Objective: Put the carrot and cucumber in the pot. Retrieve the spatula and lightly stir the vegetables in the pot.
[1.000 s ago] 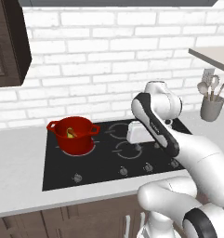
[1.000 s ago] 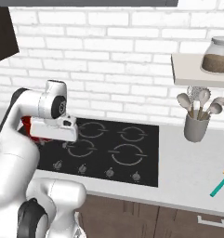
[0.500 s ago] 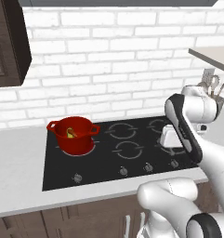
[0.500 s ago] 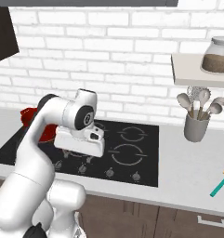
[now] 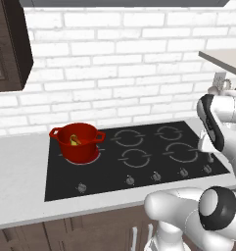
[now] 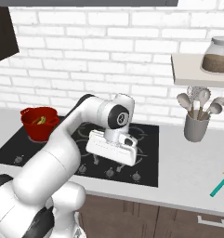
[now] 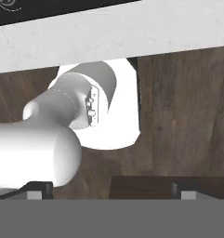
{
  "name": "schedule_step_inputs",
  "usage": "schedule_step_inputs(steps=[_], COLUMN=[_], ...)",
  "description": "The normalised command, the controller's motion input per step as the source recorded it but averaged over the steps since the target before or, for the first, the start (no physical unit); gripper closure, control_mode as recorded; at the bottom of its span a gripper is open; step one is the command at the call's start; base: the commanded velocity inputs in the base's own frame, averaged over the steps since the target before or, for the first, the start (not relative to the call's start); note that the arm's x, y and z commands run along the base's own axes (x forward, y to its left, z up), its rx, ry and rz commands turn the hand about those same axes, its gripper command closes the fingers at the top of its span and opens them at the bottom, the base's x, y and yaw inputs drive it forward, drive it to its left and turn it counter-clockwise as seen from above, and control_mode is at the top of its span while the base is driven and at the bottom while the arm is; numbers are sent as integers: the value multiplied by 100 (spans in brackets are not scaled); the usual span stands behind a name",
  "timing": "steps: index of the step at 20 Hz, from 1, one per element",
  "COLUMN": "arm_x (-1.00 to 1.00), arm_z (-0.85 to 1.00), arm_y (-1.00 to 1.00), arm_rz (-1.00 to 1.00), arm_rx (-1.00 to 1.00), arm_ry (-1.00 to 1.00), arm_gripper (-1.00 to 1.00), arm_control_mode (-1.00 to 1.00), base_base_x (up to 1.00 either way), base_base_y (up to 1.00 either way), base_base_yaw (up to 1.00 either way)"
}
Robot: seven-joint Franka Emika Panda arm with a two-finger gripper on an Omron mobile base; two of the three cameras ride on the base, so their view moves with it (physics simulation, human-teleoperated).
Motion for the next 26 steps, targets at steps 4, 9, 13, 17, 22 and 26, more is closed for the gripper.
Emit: schedule_step_inputs(steps=[4,9,13,17,22,26], arm_x=[0,0,-2,-5,0,0], arm_z=[0,0,0,-15,-18,-24], arm_y=[-100,-100,-100,-100,-100,-79], arm_rz=[-7,-6,-3,-4,-4,-7], arm_rx=[0,1,2,3,1,0], arm_ry=[19,18,2,-8,-21,-37], arm_gripper=[-100,-100,-100,-100,-100,-100], arm_control_mode=[-100,-100,-100,-100,-100,-100], base_base_x=[0,0,0,0,0,0], base_base_y=[0,0,0,0,0,0], base_base_yaw=[0,0,0,0,0,0])
